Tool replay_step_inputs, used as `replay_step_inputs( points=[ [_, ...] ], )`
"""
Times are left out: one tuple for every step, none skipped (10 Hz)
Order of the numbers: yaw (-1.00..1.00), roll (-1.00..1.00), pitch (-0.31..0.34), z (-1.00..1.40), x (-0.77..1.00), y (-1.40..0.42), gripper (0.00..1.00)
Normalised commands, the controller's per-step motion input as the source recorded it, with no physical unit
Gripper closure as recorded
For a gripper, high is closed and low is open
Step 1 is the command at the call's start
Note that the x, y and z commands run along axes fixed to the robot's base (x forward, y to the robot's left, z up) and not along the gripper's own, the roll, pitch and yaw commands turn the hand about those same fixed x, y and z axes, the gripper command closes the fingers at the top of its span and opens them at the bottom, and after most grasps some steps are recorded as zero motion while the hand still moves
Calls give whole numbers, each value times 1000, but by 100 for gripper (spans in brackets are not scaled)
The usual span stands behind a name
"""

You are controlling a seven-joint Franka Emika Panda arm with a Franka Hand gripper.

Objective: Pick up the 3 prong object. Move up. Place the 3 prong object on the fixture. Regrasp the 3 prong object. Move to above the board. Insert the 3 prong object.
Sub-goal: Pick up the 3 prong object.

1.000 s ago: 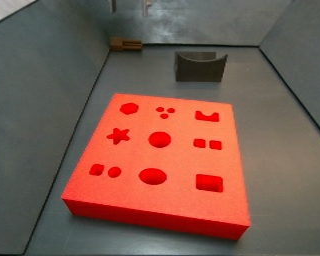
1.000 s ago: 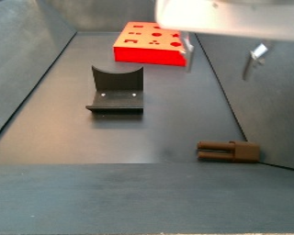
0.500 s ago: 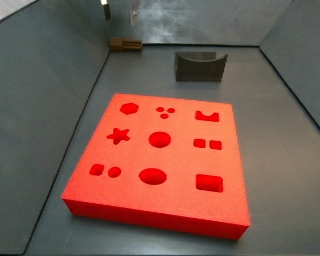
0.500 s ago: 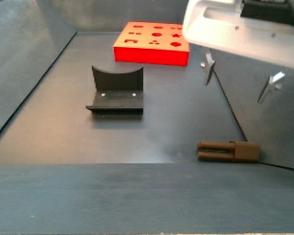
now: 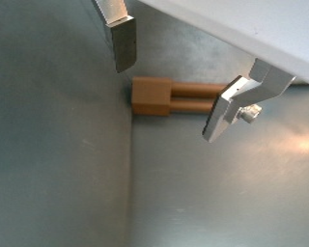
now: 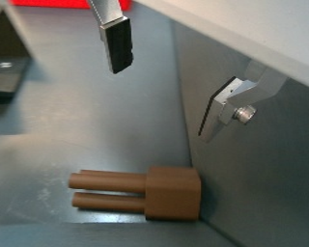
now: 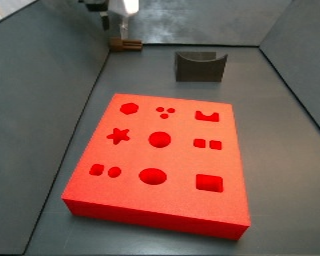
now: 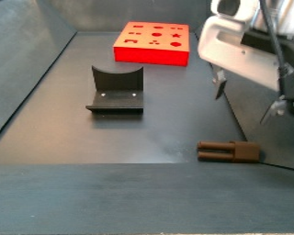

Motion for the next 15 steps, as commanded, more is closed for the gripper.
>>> replay_step_inputs(
  points=[
    [-720,0,-100,-543,-203,271,0],
    [-729,0,-121,-497,-171,257,0],
    [-711,0,-139,-466,-160,269,0],
    [-683,0,-143,-400,-23,297,0],
    [-680,0,-139,-420,-23,294,0],
    [-700,0,-140,-426,-20,274,0],
    [-706,0,-131,-429,-14,280,0],
    [-754,0,-123,-446,0,231,0],
    [-763,0,-146,-503,0,209,0],
    [-746,-50,-94,-571,374,146,0],
    [-737,-81,-79,-580,431,163,0],
    [-729,-109,-100,-586,426,171,0],
    [-634,-130,-37,-546,511,151,0],
    [-69,0,0,-63,0,34,0],
    [-9,0,0,-243,14,0,0]
  ],
)
